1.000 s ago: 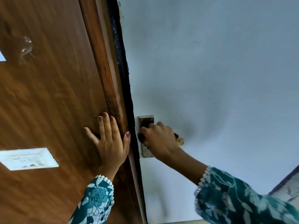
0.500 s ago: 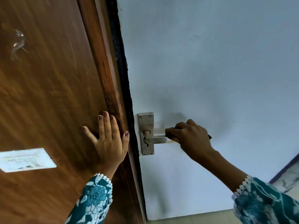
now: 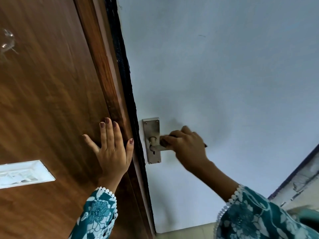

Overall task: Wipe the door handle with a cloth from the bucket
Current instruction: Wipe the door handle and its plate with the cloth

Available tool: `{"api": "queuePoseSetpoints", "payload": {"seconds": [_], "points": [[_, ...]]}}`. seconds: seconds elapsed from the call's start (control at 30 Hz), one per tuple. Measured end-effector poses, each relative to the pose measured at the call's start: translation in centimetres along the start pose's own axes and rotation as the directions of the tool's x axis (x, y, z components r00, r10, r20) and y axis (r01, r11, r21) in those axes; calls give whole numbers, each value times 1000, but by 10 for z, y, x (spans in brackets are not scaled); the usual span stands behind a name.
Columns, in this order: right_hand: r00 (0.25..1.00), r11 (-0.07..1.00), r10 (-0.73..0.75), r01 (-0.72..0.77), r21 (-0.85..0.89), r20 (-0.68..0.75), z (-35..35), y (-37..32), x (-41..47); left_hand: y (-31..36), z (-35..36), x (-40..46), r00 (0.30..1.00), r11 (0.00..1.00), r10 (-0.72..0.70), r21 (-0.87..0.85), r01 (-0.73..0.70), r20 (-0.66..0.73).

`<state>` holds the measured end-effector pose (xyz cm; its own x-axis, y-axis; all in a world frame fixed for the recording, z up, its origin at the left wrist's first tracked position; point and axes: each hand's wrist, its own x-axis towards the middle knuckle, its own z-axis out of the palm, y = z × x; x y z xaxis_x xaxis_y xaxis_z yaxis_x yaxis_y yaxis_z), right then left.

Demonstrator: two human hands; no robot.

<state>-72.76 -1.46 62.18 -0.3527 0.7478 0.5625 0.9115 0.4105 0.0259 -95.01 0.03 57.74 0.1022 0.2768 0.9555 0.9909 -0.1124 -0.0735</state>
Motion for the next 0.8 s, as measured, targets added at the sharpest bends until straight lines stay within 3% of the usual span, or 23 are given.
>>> {"api": "queuePoseSetpoints", "payload": {"seconds": [0.13, 0.23, 0.43, 0.7, 0.8], "points": [[989, 992, 124, -126, 31, 78, -11, 42, -14, 1, -1, 1, 1000, 1000, -1, -17, 1, -19], [990, 998, 61, -63, 11, 128, -11, 33, -7, 1, -2, 1, 1000, 1000, 2, -17, -2, -19], [990, 993, -103, 108, -47, 92, -4, -31, 20, 1, -3, 2, 1000, 1000, -1, -5, 1, 1], [998, 999, 17, -20, 41, 67, -2, 37, -2, 0, -2, 2, 1000, 1000, -2, -15, 2, 1], [996, 1000, -1, -2, 28, 85, -3, 32, -2, 0, -2, 1, 1000, 1000, 0, -16, 0, 2]]}}
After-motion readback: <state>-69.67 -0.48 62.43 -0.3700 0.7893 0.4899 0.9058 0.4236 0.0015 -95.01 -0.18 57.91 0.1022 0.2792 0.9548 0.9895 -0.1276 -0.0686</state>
